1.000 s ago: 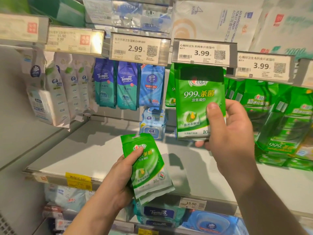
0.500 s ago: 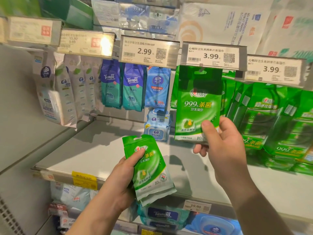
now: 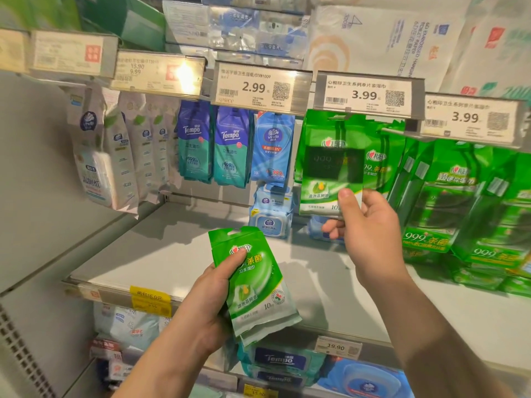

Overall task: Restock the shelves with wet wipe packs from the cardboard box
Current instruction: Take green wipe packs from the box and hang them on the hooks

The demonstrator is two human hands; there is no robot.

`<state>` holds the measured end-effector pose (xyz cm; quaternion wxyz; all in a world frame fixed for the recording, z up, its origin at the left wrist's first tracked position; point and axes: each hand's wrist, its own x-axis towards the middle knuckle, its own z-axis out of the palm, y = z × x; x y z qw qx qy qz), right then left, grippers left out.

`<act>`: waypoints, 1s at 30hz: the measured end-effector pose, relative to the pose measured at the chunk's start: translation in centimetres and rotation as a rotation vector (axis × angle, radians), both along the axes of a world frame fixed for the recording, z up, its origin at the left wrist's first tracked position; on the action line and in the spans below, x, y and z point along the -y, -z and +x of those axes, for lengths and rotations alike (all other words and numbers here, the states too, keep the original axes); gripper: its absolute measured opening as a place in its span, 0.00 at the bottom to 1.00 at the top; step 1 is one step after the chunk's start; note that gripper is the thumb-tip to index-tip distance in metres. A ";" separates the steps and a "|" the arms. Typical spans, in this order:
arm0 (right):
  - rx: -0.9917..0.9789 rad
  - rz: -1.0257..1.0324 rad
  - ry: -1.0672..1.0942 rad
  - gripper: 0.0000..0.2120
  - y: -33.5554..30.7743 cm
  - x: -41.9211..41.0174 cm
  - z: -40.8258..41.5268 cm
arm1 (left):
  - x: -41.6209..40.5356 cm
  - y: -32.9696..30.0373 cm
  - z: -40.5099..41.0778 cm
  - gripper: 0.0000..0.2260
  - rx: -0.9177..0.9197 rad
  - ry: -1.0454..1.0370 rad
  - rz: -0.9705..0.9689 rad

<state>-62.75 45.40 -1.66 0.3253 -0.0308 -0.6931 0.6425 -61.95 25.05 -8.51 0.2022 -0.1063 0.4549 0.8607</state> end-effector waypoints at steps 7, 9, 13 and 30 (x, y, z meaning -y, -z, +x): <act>0.029 0.010 0.053 0.09 -1.5 -0.3 -2.7 | 0.2 -0.4 -0.1 0.16 0.004 -0.043 -0.051; 0.040 -0.010 0.052 0.09 -1.4 -0.2 -3.1 | 0.0 -0.9 -0.4 0.10 -0.022 -0.073 -0.087; 0.074 -0.019 0.059 0.10 -0.3 -0.6 -3.7 | 0.5 -1.4 -0.2 0.08 -0.018 -0.069 -0.093; 0.429 -0.160 -0.164 0.06 3.7 -2.7 -1.1 | -0.7 -0.3 -0.7 0.10 0.002 0.044 -0.028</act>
